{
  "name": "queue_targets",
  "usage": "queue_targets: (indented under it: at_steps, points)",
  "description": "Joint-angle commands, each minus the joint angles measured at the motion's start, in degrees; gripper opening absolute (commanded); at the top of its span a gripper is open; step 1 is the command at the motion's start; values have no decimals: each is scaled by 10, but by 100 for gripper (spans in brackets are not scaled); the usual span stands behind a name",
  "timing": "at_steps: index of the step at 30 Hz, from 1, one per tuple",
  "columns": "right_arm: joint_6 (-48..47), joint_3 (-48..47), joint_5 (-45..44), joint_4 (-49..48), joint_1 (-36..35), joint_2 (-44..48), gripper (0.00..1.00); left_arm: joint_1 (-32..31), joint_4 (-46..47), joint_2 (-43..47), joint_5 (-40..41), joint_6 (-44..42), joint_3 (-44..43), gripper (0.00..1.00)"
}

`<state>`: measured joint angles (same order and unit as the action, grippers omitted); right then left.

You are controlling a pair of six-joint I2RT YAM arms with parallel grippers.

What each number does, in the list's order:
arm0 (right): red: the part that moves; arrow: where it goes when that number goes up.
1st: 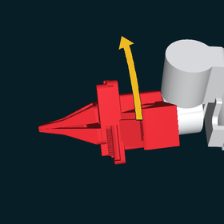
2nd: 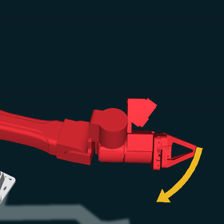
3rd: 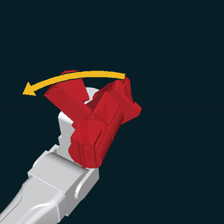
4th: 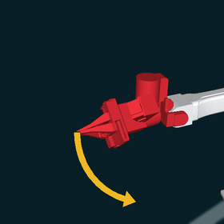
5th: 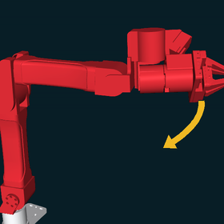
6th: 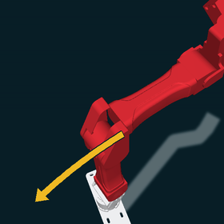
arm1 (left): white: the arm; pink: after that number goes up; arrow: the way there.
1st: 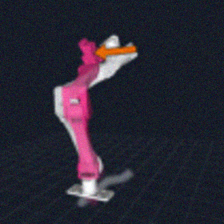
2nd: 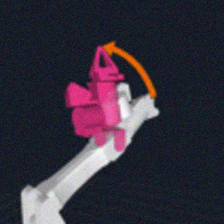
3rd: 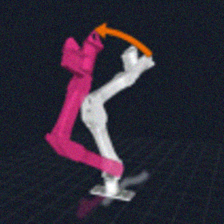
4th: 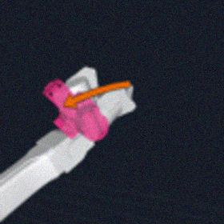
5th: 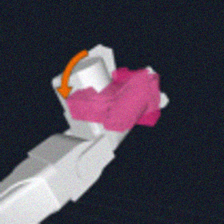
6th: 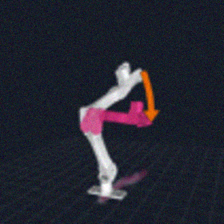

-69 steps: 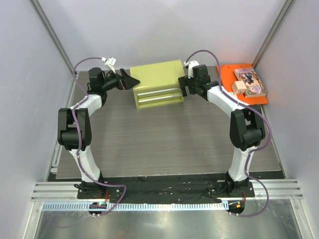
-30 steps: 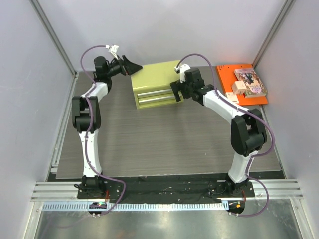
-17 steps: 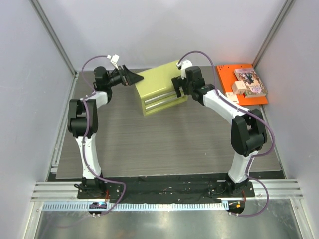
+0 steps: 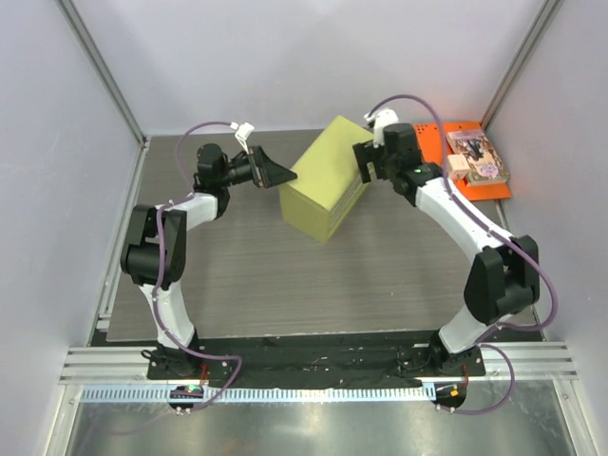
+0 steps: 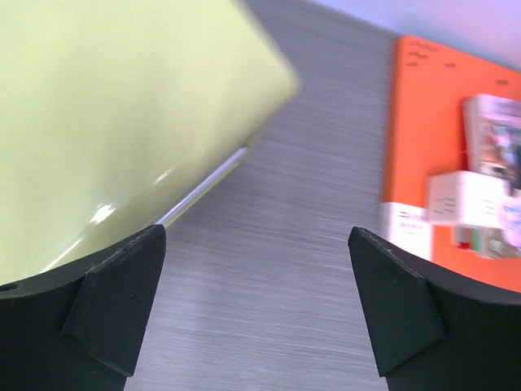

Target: Sort the tools into containers

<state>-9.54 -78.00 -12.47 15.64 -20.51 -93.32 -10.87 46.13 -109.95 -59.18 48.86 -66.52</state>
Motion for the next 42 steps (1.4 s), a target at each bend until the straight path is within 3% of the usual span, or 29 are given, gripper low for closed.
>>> queue_targets:
  at_steps: [1,6,12,16,22,28,42]
  points:
    - [13,0,16,-18,65,65,100,-23,44,61,-32,24,1,100]
    - [50,-35,31,-28,145,16,100,23,-3,86,35,-13,-15,100]
    - [137,-111,99,-47,189,-105,100,69,-297,154,142,-223,-48,100]
    - [177,-158,157,-48,192,-173,100,88,-401,198,180,-340,-28,100]
    - [280,-225,260,-57,219,-271,98,128,-420,266,170,-357,53,100]
    - [326,-274,328,-66,220,-333,98,150,-444,334,156,-389,108,100]
    - [307,-270,426,-90,205,-368,96,167,-460,394,169,-397,147,100]
